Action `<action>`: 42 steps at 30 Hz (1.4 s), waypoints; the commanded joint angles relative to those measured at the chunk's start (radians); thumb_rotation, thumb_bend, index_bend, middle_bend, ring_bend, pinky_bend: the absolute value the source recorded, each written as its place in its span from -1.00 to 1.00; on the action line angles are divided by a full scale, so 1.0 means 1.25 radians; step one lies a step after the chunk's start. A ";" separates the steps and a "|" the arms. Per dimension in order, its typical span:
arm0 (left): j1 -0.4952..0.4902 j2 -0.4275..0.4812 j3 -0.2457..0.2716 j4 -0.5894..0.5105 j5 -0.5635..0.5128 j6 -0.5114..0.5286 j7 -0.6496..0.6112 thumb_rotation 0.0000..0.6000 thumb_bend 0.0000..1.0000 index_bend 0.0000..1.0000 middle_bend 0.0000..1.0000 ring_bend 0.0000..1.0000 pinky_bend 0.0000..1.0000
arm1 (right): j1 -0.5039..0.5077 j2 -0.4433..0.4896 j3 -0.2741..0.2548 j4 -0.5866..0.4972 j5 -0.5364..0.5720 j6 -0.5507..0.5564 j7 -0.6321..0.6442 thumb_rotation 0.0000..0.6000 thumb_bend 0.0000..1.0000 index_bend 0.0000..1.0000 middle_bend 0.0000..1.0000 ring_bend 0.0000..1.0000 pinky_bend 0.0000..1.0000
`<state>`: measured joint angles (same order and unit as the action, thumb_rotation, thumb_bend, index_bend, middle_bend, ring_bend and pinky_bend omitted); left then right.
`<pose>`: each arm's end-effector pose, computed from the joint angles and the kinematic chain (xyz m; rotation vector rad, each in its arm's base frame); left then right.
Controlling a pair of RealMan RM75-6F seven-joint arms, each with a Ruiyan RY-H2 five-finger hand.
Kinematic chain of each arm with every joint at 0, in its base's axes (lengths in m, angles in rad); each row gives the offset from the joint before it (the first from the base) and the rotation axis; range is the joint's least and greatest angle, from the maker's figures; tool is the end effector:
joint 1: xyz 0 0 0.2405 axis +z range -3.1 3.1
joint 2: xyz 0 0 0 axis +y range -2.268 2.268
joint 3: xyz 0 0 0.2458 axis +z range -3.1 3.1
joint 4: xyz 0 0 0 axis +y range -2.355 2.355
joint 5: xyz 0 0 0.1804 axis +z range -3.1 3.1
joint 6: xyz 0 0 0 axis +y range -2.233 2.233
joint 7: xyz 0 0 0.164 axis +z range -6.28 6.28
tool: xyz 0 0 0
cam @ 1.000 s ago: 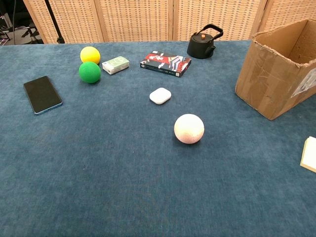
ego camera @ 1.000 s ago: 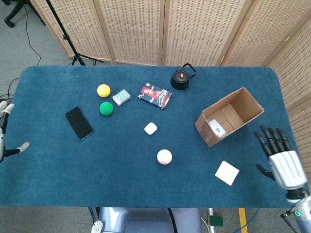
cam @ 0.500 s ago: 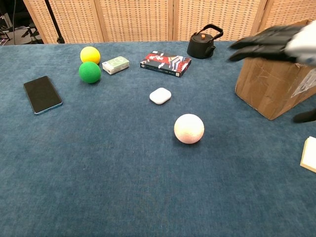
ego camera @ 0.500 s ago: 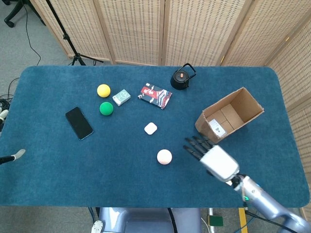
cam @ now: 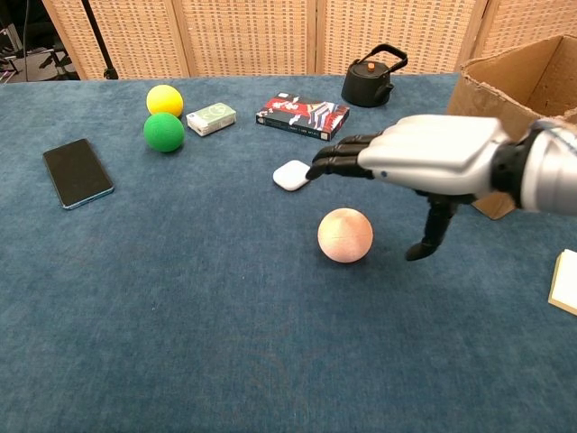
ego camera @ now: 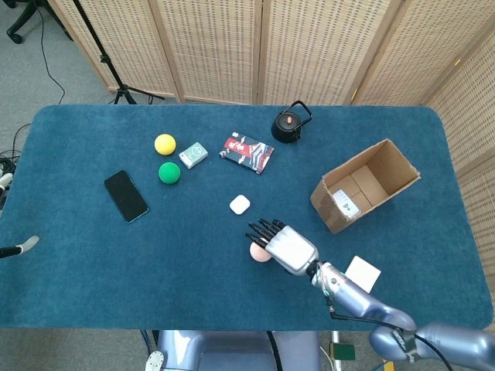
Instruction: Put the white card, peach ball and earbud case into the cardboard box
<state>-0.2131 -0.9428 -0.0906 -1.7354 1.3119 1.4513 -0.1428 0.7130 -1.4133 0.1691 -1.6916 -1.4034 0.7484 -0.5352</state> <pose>-0.2725 0.2382 0.2369 -1.2553 -0.9587 -1.0105 -0.0993 -0.2961 0.0019 2.3020 -0.5418 0.8332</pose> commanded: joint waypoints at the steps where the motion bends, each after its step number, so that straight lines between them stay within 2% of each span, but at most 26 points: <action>1: 0.000 0.003 -0.003 0.001 0.004 -0.008 -0.004 1.00 -1.00 -1.00 -1.00 -1.00 -1.00 | 0.022 -0.046 -0.003 0.046 0.023 0.001 -0.004 1.00 -1.00 -0.86 -0.80 -0.84 -0.54; 6: 0.001 0.006 -0.008 -0.001 0.009 -0.017 -0.007 1.00 -1.00 -1.00 -1.00 -1.00 -1.00 | 0.040 -0.088 -0.015 0.100 0.029 0.006 -0.002 1.00 -1.00 -0.71 -0.70 -0.75 -0.43; 11: 0.004 0.006 -0.015 -0.001 0.006 -0.023 -0.009 1.00 -1.00 -1.00 -1.00 -1.00 -1.00 | 0.050 -0.119 -0.027 0.139 0.021 0.019 0.022 1.00 -0.96 -0.48 -0.46 -0.54 -0.30; 14: 0.004 0.006 -0.019 -0.001 0.005 -0.028 -0.008 1.00 -1.00 -1.00 -1.00 -1.00 -1.00 | 0.053 -0.132 -0.035 0.157 0.005 0.032 0.050 1.00 -0.80 -0.34 -0.33 -0.43 -0.24; 19: 0.005 0.006 -0.023 0.000 0.005 -0.034 -0.008 1.00 -1.00 -1.00 -1.00 -1.00 -1.00 | 0.056 -0.153 -0.047 0.197 -0.028 0.057 0.099 1.00 -0.40 -0.09 -0.12 -0.27 -0.13; 23: 0.006 0.005 -0.027 0.000 0.005 -0.037 -0.007 1.00 -1.00 -1.00 -1.00 -1.00 -1.00 | 0.054 -0.154 -0.058 0.204 -0.071 0.094 0.144 1.00 -0.22 -0.02 -0.04 -0.21 -0.11; 29: 0.006 0.005 -0.029 -0.001 0.007 -0.045 -0.003 1.00 -1.00 -1.00 -1.00 -1.00 -1.00 | 0.054 -0.108 -0.054 0.140 -0.147 0.172 0.184 1.00 -0.07 -0.01 -0.01 -0.19 -0.10; 32: 0.007 0.005 -0.031 -0.002 0.006 -0.047 -0.002 1.00 -1.00 -1.00 -1.00 -1.00 -1.00 | 0.054 -0.050 -0.020 0.073 -0.171 0.226 0.190 1.00 -0.07 -0.01 -0.01 -0.19 -0.10; 34: 0.008 0.005 -0.032 -0.002 0.007 -0.047 -0.004 1.00 -1.00 -1.00 -1.00 -1.00 -1.00 | 0.052 -0.002 0.019 0.035 -0.159 0.252 0.187 1.00 -0.06 -0.01 -0.01 -0.19 -0.10; 39: 0.009 0.005 -0.032 0.001 0.010 -0.052 -0.002 1.00 -1.00 -1.00 -1.00 -1.00 -1.00 | 0.042 0.134 0.123 -0.007 -0.071 0.283 0.173 1.00 0.01 0.01 0.01 -0.19 -0.10; 42: 0.009 0.003 -0.032 0.001 0.008 -0.056 0.001 1.00 -1.00 -1.00 -1.00 -1.00 -1.00 | 0.033 0.185 0.162 0.004 -0.008 0.282 0.178 1.00 0.02 0.02 0.01 -0.19 -0.10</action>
<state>-0.2019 -0.9387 -0.1309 -1.7342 1.3219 1.3820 -0.1415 0.7667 -1.2391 0.3246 -1.6771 -1.4831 1.0871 -0.3129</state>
